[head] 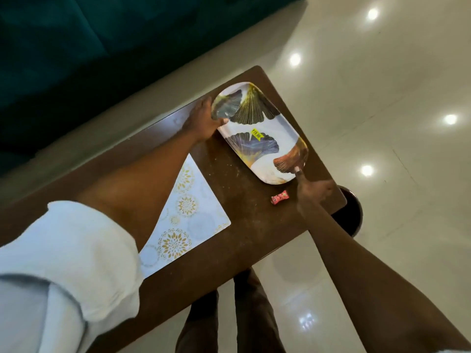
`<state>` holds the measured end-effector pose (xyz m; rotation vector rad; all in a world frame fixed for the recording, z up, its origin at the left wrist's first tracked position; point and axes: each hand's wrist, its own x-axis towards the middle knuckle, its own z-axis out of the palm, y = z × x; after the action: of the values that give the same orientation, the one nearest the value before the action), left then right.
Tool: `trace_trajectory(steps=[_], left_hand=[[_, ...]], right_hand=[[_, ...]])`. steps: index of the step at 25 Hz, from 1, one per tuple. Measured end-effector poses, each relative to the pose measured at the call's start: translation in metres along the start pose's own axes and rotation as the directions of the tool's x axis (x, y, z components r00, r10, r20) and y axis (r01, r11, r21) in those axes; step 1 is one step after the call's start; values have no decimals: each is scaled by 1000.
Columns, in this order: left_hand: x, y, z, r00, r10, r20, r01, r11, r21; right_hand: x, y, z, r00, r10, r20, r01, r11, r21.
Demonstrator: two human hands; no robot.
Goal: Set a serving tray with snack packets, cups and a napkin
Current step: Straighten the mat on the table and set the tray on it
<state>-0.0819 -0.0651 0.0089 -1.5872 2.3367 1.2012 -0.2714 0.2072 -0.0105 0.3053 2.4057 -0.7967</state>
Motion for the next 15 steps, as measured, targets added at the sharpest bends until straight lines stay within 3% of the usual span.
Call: trace_trajectory(steps=[4, 7, 10, 15], left_hand=[[54, 19, 5, 999, 27, 23, -28, 999, 30], [83, 22, 12, 1000, 2, 21, -4, 995, 99], [101, 27, 17, 999, -38, -33, 41, 995, 86], [113, 21, 11, 987, -124, -104, 126, 992, 9]], right_hand=[[12, 13, 13, 999, 40, 9, -41, 972, 231], [19, 17, 20, 994, 60, 95, -88, 937, 337], [22, 15, 24, 974, 70, 214, -151, 910, 386], [29, 14, 30, 971, 101, 215, -182, 897, 403]])
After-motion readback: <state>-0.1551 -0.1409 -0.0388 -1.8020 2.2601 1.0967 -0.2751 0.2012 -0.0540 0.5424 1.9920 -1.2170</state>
